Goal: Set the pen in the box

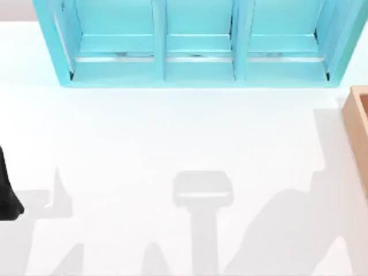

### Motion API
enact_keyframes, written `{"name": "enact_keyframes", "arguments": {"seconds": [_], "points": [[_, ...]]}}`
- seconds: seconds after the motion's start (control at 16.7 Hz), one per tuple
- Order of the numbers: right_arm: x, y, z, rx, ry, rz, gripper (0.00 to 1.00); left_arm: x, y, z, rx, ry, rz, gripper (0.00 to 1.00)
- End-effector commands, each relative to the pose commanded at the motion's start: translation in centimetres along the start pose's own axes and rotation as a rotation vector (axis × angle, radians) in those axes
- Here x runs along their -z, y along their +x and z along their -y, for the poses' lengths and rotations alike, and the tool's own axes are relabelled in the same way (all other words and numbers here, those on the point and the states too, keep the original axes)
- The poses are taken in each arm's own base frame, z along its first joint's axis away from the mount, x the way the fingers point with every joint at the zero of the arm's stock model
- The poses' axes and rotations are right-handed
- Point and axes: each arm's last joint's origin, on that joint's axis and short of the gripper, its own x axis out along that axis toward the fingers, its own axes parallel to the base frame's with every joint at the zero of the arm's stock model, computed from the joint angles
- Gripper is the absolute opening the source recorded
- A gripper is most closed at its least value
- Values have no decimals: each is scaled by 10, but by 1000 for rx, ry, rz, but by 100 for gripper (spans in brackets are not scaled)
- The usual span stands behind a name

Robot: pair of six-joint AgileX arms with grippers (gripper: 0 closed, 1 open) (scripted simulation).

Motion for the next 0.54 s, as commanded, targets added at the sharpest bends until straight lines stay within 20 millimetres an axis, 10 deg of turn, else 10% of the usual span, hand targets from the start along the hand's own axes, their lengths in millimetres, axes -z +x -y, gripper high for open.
{"name": "enact_keyframes", "arguments": {"seconds": [0.18,0.54], "points": [[0,0,0,0,0,0,98,0,0,0,0,0,0,100],[0,0,0,0,0,0,100,0,0,0,0,0,0,100]]}}
